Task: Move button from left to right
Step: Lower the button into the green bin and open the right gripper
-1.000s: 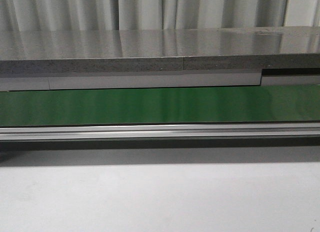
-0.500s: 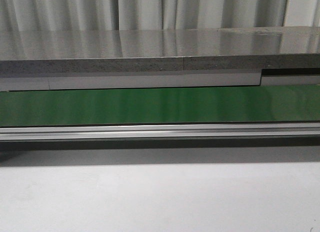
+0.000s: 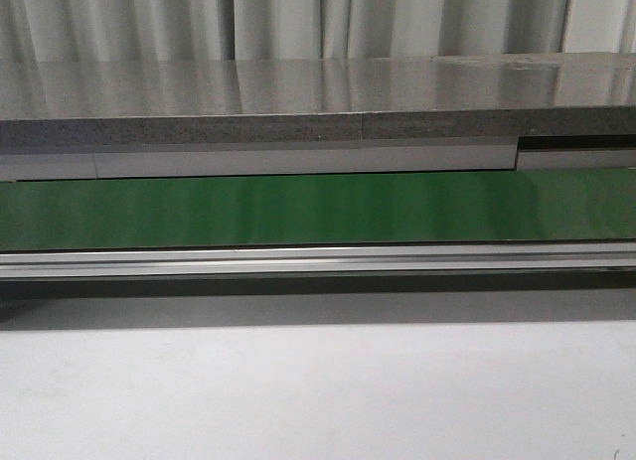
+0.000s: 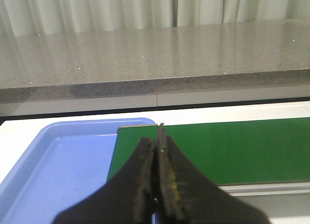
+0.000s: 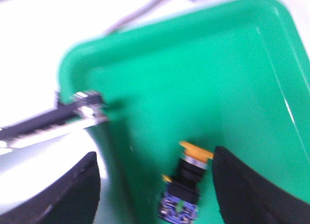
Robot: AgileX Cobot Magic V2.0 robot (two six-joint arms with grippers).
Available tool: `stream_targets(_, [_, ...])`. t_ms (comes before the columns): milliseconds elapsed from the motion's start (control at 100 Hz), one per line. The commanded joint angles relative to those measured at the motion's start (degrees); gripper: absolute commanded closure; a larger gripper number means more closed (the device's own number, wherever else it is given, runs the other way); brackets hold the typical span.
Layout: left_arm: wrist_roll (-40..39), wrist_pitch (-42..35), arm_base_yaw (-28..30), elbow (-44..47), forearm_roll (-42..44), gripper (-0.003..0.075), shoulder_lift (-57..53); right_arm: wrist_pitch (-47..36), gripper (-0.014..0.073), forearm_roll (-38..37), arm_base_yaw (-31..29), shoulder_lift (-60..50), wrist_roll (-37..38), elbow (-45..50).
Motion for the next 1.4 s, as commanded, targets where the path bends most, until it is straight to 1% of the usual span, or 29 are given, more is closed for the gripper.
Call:
stream_targets(0, [-0.06, -4.52, -0.32, -1.54, -0.84, 0.0739, 0.70, -4.17, 0.0090, 1.05, 2.04, -5.86, -0.62, -1.71])
stream_targets(170, [-0.06, -4.52, -0.32, -1.54, -0.84, 0.0739, 0.70, -6.93, 0.0090, 1.16, 7.68, -11.85, -0.62, -0.89])
stream_targets(310, [-0.06, -4.52, -0.32, -1.54, -0.84, 0.0739, 0.70, -10.21, 0.0091, 1.16, 12.30, -16.94, -0.62, 2.21])
stream_targets(500, [-0.06, -4.52, -0.32, -1.54, -0.84, 0.0739, 0.70, -16.20, 0.0094, 1.16, 17.80, -24.79, -0.62, 10.83])
stream_targets(660, [-0.06, -4.52, -0.32, -1.54, -0.84, 0.0739, 0.70, -23.04, 0.0094, 1.16, 20.99, -32.62, -0.62, 21.24])
stream_targets(800, [-0.06, -4.52, -0.32, -1.54, -0.84, 0.0739, 0.70, -28.60, 0.0094, 1.16, 21.84, -40.38, -0.62, 31.10])
stream_targets(920, [-0.06, -4.52, -0.32, -1.54, -0.84, 0.0739, 0.70, -31.57, 0.0094, 1.16, 21.84, -47.68, -0.62, 38.97])
stream_targets(1180, [-0.06, -4.52, -0.32, -1.54, -0.84, 0.0739, 0.70, -30.23, 0.0094, 1.46, 21.84, -65.46, -0.62, 53.07])
stream_targets(1390, [-0.06, -4.52, -0.32, -1.54, -0.84, 0.0739, 0.70, -29.58, 0.0094, 1.75, 21.84, -79.47, -0.62, 59.44])
